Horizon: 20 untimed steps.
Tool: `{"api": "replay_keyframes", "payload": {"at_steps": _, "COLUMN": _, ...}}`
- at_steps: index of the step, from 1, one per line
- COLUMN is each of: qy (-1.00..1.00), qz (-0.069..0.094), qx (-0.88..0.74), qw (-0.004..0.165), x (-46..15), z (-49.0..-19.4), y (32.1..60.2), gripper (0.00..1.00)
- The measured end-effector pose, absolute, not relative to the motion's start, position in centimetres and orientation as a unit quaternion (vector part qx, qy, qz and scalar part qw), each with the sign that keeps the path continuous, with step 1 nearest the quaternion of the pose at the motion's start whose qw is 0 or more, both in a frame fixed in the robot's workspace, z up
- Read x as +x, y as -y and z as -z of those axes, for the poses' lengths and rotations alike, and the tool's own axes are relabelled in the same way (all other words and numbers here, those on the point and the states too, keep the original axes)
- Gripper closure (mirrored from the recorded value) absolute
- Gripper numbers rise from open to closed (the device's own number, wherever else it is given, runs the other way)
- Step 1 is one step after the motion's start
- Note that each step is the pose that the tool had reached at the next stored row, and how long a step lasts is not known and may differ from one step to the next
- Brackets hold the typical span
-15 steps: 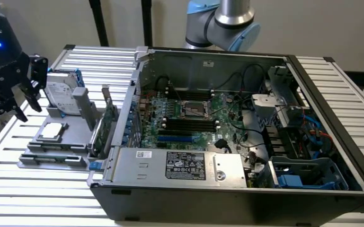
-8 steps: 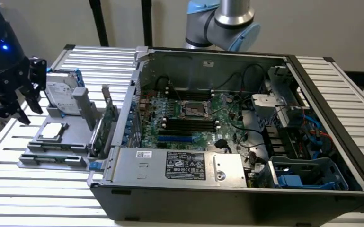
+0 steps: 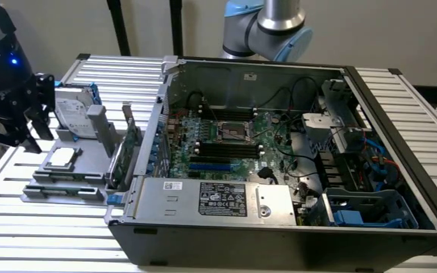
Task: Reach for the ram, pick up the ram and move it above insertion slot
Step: 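Pick up the ram and move it above insertion slot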
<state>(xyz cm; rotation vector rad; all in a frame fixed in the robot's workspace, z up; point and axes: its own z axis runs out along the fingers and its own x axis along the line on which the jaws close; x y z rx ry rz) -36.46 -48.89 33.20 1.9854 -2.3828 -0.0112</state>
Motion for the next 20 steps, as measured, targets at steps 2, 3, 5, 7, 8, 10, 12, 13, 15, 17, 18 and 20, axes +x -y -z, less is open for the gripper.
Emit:
{"api": "replay_keyframes", "payload": {"at_steps": 2, "qy": 0.756, "qz": 0.002, "qx": 0.654, "qw": 0.019, "x": -36.46, "z": -33.04, "y": 48.89, "gripper": 0.64}}
{"api": "replay_keyframes", "payload": {"at_steps": 3, "qy": 0.751, "qz": 0.001, "qx": 0.660, "qw": 0.018, "x": -36.46, "z": -32.96, "y": 48.89, "gripper": 0.64}}
{"api": "replay_keyframes", "payload": {"at_steps": 5, "qy": 0.738, "qz": 0.000, "qx": 0.674, "qw": 0.017, "x": -36.46, "z": -32.79, "y": 48.89, "gripper": 0.64}}
{"api": "replay_keyframes", "payload": {"at_steps": 7, "qy": 0.726, "qz": -0.002, "qx": 0.688, "qw": 0.015, "x": -36.46, "z": -32.63, "y": 48.89, "gripper": 0.64}}
{"api": "replay_keyframes", "payload": {"at_steps": 8, "qy": 0.720, "qz": -0.002, "qx": 0.694, "qw": 0.015, "x": -36.46, "z": -32.55, "y": 48.89, "gripper": 0.64}}
{"api": "replay_keyframes", "payload": {"at_steps": 10, "qy": 0.707, "qz": -0.004, "qx": 0.707, "qw": 0.013, "x": -36.47, "z": -32.42, "y": 48.89, "gripper": 0.64}}
{"api": "replay_keyframes", "payload": {"at_steps": 12, "qy": 0.700, "qz": -0.006, "qx": 0.714, "qw": 0.010, "x": -36.52, "z": -32.33, "y": 48.88, "gripper": 0.64}}
{"api": "replay_keyframes", "payload": {"at_steps": 13, "qy": 0.699, "qz": -0.007, "qx": 0.715, "qw": 0.010, "x": -36.59, "z": -32.31, "y": 48.88, "gripper": 0.64}}
{"api": "replay_keyframes", "payload": {"at_steps": 15, "qy": 0.699, "qz": -0.007, "qx": 0.715, "qw": 0.010, "x": -36.60, "z": -32.31, "y": 48.89, "gripper": 0.64}}
{"api": "replay_keyframes", "payload": {"at_steps": 17, "qy": 0.699, "qz": -0.007, "qx": 0.715, "qw": 0.010, "x": -36.61, "z": -32.31, "y": 48.88, "gripper": 0.64}}
{"api": "replay_keyframes", "payload": {"at_steps": 18, "qy": 0.699, "qz": -0.007, "qx": 0.715, "qw": 0.010, "x": -36.61, "z": -32.31, "y": 48.88, "gripper": 0.64}}
{"api": "replay_keyframes", "payload": {"at_steps": 20, "qy": 0.699, "qz": -0.007, "qx": 0.715, "qw": 0.010, "x": -36.63, "z": -32.23, "y": 48.87, "gripper": 0.64}}
